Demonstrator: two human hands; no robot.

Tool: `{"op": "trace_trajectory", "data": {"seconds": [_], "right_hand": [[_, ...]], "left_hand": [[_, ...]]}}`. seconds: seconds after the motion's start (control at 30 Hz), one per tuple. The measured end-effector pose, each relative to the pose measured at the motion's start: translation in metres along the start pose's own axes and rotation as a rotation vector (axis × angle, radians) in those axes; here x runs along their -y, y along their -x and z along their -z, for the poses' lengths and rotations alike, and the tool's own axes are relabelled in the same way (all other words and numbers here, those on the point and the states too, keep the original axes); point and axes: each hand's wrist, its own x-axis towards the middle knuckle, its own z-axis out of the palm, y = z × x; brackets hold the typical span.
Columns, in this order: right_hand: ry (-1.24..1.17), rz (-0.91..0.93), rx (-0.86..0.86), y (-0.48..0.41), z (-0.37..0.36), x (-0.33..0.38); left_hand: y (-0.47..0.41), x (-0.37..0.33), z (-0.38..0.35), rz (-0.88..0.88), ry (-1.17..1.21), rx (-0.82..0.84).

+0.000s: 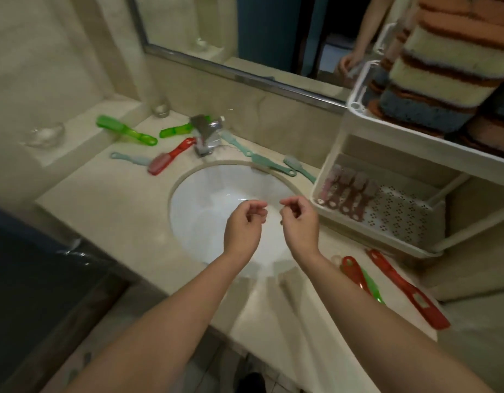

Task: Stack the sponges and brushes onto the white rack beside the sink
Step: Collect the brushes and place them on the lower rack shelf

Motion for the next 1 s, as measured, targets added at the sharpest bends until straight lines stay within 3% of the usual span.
{"op": "trace_trajectory", "data": {"seconds": [0.6,1.0], "right_hand": [[0.07,0.122,0.646,0.23,-0.232,0.024],[0.165,0.159,0.995,0.385,-0.318,0.006]], "left_hand": [[0.162,0.091,0.304,0.199,0.018,-0.575],[0.294,0.156,0.424,0.283,0.014,-0.815]]}}
